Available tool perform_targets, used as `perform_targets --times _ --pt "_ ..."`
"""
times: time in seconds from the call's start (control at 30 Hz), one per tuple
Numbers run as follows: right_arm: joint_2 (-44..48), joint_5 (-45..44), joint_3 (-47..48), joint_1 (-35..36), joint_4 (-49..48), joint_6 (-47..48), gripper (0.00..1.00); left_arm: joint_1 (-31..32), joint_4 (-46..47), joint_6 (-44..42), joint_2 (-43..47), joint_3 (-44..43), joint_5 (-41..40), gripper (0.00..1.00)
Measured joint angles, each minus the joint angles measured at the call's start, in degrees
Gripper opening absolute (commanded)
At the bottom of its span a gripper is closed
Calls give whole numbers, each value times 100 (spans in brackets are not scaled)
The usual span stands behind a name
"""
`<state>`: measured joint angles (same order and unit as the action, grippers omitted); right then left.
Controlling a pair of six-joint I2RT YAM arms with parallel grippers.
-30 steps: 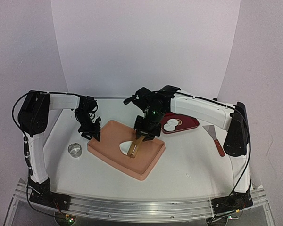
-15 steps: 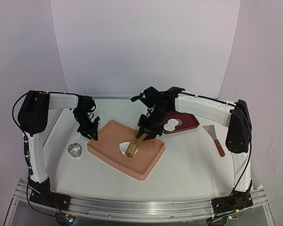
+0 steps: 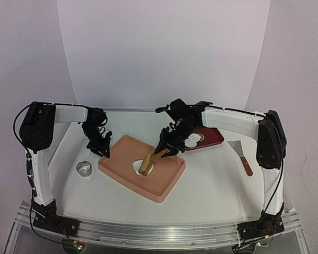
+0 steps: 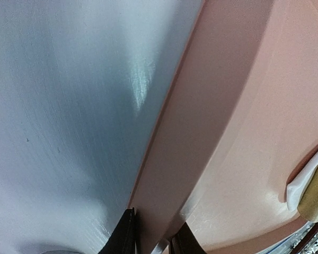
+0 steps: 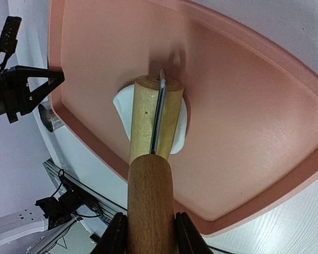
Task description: Roll out the dumpling wrappers from the dough
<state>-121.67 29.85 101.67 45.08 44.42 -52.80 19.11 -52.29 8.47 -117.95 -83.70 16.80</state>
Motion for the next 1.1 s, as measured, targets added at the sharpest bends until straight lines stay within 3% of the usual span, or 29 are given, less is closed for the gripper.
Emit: perform_targets --times 0.37,0.53,0.67,0.87,1.1 --pt "-92 101 -308 87 -839 205 0 0 17 37 -9 15 13 7" --pt "-549 170 -361 291 -2151 264 0 -2 15 55 -20 9 46 7" --pt "-695 177 -391 350 -2645 271 0 -4 15 76 -20 7 52 6" --pt "-833 -20 260 385 -1993 437 0 -4 28 197 -17 17 68 3" --pt "-1290 -662 2343 680 -35 1121 0 9 321 551 105 269 256 3"
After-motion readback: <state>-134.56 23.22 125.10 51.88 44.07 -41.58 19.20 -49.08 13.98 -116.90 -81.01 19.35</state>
